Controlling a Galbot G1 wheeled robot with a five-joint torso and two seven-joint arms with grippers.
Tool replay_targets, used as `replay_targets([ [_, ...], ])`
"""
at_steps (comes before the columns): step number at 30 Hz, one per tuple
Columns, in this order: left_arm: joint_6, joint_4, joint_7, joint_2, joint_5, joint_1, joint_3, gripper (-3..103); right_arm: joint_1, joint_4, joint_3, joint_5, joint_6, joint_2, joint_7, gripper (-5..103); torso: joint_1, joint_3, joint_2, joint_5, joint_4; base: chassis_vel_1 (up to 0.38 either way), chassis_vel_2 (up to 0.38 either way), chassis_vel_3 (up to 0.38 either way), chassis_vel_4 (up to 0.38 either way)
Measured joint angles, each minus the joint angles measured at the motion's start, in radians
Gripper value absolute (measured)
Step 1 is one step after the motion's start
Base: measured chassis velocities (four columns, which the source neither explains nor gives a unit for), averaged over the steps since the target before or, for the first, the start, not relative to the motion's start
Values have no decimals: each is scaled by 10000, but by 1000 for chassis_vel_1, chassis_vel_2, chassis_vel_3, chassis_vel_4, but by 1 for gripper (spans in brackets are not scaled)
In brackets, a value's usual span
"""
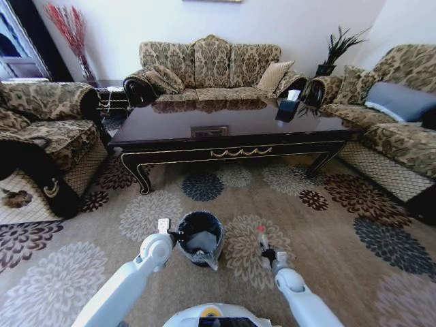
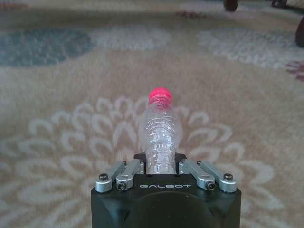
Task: Move to the front of the table and pick up the trash from the floor, then place it into the trash bin.
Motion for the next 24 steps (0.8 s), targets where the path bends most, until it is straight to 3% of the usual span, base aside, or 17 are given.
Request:
replay_targets([
  [12, 21, 397, -142, -502, 220, -787, 1286, 0, -1625, 4304, 879, 588, -197, -637, 274, 27, 0, -1, 0, -1, 0, 0, 0, 0, 0],
  [24, 30, 682, -461, -961, 110, -1779, 2839, 0, -2089, 6898, 1076, 1079, -202, -894, 321, 27, 0, -2, 1, 0, 4, 0, 0, 0, 0],
])
